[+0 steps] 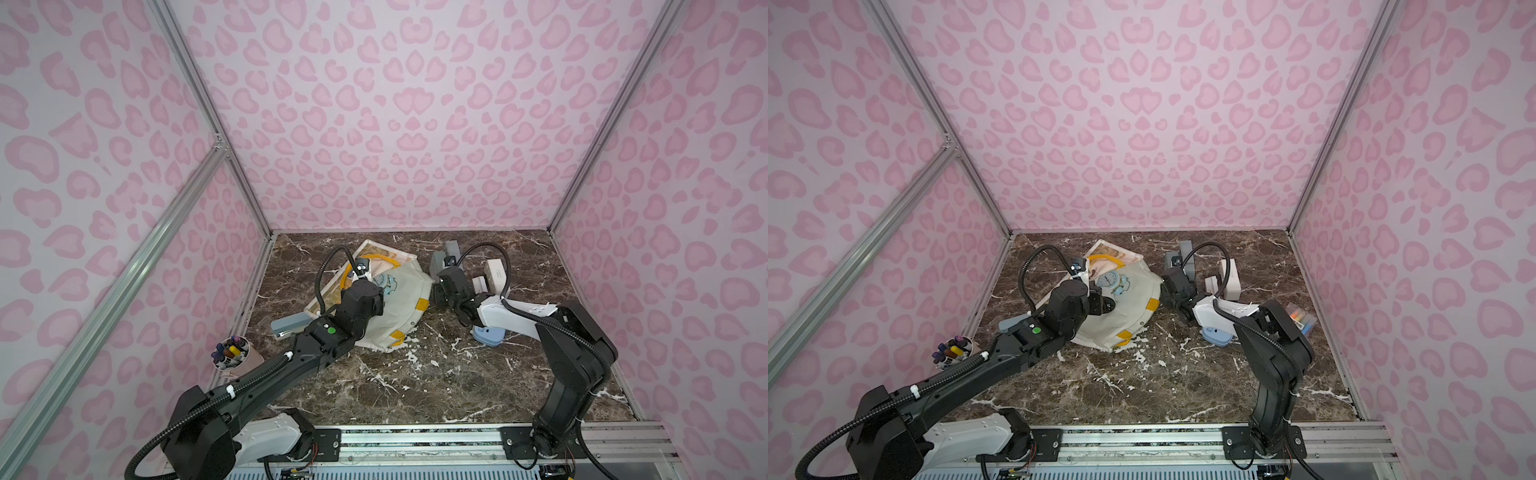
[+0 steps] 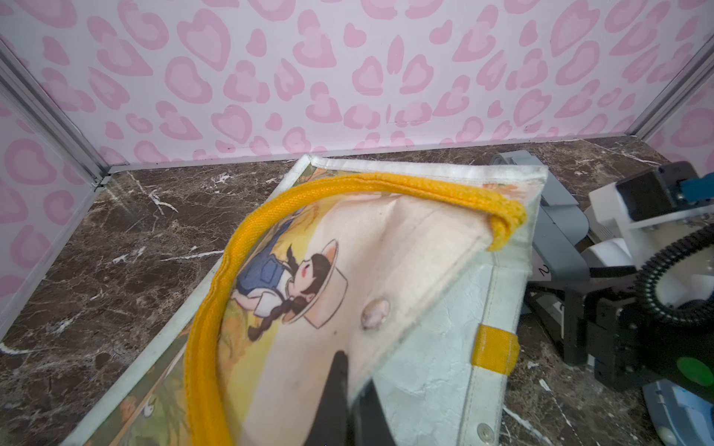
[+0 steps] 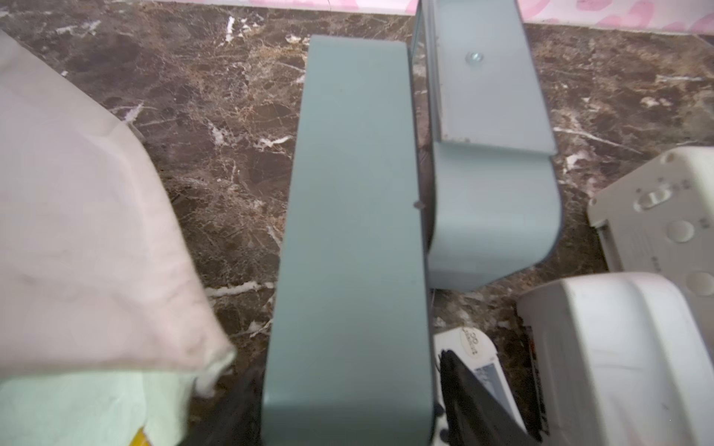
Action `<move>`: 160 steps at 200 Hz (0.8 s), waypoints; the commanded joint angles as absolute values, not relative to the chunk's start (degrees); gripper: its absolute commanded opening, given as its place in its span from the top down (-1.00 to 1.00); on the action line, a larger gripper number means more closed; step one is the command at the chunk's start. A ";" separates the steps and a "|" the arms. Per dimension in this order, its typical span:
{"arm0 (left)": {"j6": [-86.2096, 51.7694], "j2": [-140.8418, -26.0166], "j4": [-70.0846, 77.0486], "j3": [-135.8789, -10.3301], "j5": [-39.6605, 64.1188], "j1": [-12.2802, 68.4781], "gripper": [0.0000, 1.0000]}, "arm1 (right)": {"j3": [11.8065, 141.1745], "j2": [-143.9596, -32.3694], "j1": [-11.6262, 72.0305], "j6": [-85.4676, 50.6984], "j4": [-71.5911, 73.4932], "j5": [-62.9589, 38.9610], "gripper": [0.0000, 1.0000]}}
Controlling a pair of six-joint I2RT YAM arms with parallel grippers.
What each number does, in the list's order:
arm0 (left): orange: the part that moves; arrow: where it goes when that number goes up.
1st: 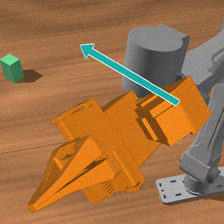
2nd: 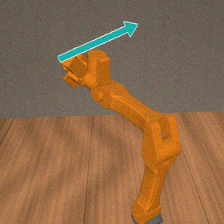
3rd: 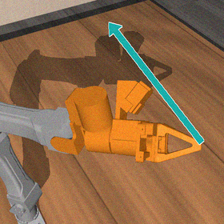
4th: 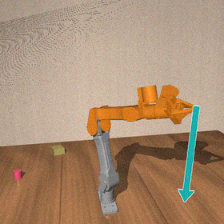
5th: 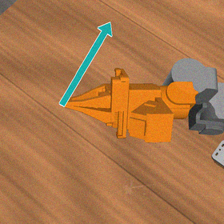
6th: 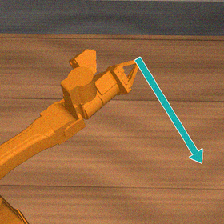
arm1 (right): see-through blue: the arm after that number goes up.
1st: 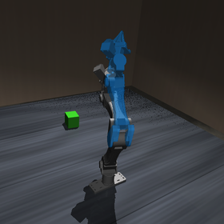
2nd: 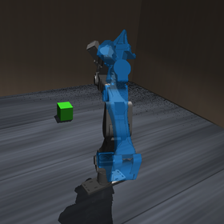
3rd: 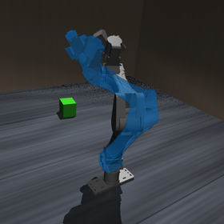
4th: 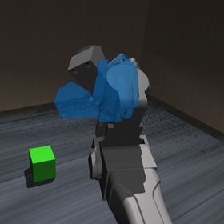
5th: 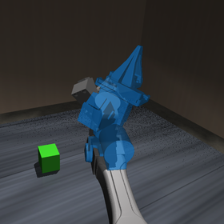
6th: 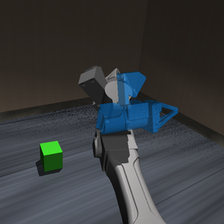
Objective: Take the alarm clock out of the canvas bag
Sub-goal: Place the alarm at the center of the board.
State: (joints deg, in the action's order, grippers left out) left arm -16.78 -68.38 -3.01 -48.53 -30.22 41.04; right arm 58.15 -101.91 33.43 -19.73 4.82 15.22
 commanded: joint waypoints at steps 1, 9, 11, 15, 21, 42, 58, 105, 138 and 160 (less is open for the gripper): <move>-16.70 -68.47 -3.97 -49.33 -31.60 40.97 0.93 | 56.73 -100.24 33.49 -19.75 5.77 15.59 -0.41; -16.70 -68.47 -4.00 -49.31 -31.55 41.00 0.93 | 55.96 -99.25 33.49 -19.69 6.20 15.31 -0.43; -16.70 -68.47 -3.97 -49.26 -31.55 40.99 0.93 | 55.78 -99.01 33.49 -19.62 6.36 15.23 -0.43; -16.74 -68.47 -4.02 -49.30 -31.55 40.98 0.93 | 55.41 -98.55 33.49 -19.46 6.65 15.09 -0.43; -16.76 -68.55 -3.96 -49.31 -31.55 41.01 0.93 | 54.85 -97.85 33.51 -19.19 6.91 14.75 -0.44; -16.63 -68.55 -3.92 -49.35 -31.56 41.04 0.94 | 52.97 -95.12 33.51 -17.57 7.76 13.39 -0.46; -16.62 -68.54 -3.86 -49.38 -31.55 41.02 0.93 | 51.14 -92.74 33.49 -16.10 8.50 12.50 -0.46; -16.61 -68.91 -3.59 -49.81 -31.40 40.96 0.93 | 46.08 -85.83 33.83 -12.57 10.31 7.86 -0.47; -16.61 -69.30 -3.62 -50.40 -31.07 41.03 0.93 | 42.69 -82.08 35.67 -9.60 12.32 6.42 -0.48; -16.69 -69.26 -3.43 -50.62 -30.95 41.04 0.93 | 40.99 -80.04 36.92 -7.84 13.18 5.40 -0.48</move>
State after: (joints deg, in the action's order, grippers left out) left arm -16.78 -69.21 -3.33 -49.71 -30.22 41.01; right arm 42.35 -81.43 35.94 -10.79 10.39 7.25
